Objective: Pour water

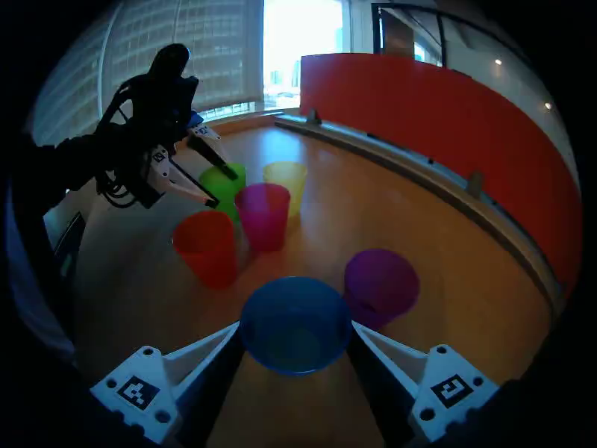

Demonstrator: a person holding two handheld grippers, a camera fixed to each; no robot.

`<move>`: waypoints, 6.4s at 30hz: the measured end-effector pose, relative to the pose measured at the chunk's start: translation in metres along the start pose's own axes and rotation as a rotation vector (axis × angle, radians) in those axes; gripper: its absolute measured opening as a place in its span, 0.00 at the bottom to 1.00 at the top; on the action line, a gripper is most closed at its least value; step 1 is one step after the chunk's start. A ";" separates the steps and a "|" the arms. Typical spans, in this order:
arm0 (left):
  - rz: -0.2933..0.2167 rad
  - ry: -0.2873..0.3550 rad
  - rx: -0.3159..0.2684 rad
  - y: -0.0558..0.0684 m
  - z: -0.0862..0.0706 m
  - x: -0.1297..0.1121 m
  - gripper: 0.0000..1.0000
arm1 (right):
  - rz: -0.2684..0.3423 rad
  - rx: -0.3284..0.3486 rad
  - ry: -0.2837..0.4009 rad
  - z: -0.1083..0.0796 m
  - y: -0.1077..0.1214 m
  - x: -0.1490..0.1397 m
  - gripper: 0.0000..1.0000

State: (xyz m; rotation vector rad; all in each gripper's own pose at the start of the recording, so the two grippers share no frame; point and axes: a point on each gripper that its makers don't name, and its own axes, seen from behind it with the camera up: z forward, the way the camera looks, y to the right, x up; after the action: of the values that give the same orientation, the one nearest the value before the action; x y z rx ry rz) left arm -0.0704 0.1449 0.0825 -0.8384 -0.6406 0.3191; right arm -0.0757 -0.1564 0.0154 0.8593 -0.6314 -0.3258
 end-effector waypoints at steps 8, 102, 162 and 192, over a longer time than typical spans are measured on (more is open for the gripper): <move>-0.021 0.064 0.039 -0.003 -0.027 0.022 0.86 | -0.015 -0.038 0.078 -0.028 0.003 0.039 0.91; -0.046 0.622 0.058 0.063 -0.136 0.148 0.86 | -0.053 -0.107 0.490 -0.112 -0.014 0.170 0.91; 0.008 0.575 -0.107 0.119 -0.104 0.138 0.86 | -0.344 -0.123 0.572 -0.119 -0.037 0.238 0.91; 0.005 0.602 -0.148 0.135 -0.099 0.152 0.86 | -0.632 -0.168 0.556 -0.117 -0.048 0.278 0.91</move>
State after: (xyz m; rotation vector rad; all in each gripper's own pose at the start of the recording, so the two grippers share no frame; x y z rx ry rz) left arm 0.1076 0.2485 -0.0102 -1.0181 -0.0996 0.0138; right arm 0.2125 -0.2566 0.0265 0.9206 0.1982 -0.6659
